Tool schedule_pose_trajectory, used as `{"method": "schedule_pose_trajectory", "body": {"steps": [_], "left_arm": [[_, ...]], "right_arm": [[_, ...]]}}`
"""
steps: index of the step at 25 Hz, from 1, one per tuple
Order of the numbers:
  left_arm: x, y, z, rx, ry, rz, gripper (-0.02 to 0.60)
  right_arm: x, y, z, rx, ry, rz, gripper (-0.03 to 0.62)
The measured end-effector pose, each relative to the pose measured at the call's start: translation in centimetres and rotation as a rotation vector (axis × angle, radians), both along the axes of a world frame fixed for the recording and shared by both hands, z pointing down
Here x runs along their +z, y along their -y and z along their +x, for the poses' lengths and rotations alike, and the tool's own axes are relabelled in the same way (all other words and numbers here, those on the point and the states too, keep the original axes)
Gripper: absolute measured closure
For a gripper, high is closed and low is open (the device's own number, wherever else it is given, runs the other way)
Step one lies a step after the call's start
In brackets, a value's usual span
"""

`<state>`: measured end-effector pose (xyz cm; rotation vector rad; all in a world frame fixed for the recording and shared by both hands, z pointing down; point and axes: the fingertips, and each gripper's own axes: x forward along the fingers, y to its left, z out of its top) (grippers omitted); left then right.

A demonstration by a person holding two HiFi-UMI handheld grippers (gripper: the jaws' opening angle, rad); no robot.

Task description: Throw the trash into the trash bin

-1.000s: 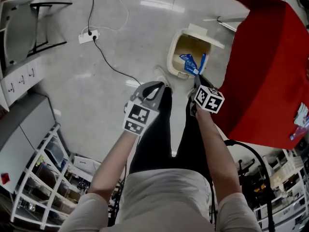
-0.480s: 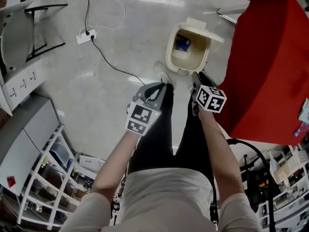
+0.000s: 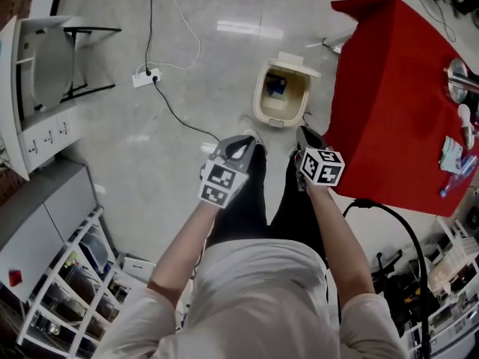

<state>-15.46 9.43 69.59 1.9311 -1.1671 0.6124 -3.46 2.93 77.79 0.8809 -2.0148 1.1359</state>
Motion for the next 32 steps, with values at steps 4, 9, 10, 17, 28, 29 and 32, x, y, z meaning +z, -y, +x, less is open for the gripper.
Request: {"method": "schedule_pose_trajectory", "body": {"steps": [4,9,10,17,28,29,32], "left_arm": [[-4.1,0.1,0.5,0.032,0.003,0.037,0.578],[-9.4,-0.7,1.3,0.04,-0.02,0.071,0.577],[-10.1,-0.8,1.4,0.033,-0.024,0.089,0.577],[-14.3,-1.7,1.3,0.043,-0.041,0.122,0.578],[-17.6,-3.7,2.0,0.13,-0.043,0.145,0.577],[-17.9,-3.6,2.2,0.14,-0.046,0.153,0.577],[-18.6,-3.2,3.5,0.19,-0.055,0.164,0.577]], "right_arm": [[-5.2,0.5,-0.4,-0.029,0.063,0.044,0.592],[-11.3,-0.8,0.4,-0.081,0.1,0.083,0.592],[-12.3,-1.1,0.6,-0.095,0.105,0.092,0.592],[-17.7,-2.8,1.4,-0.174,0.131,0.152,0.592],[-22.9,-4.7,0.9,-0.177,0.14,0.222,0.592],[-23.3,-4.8,0.8,-0.184,0.146,0.229,0.592],[-24.2,-5.0,1.1,-0.2,0.159,0.247,0.592]]}}
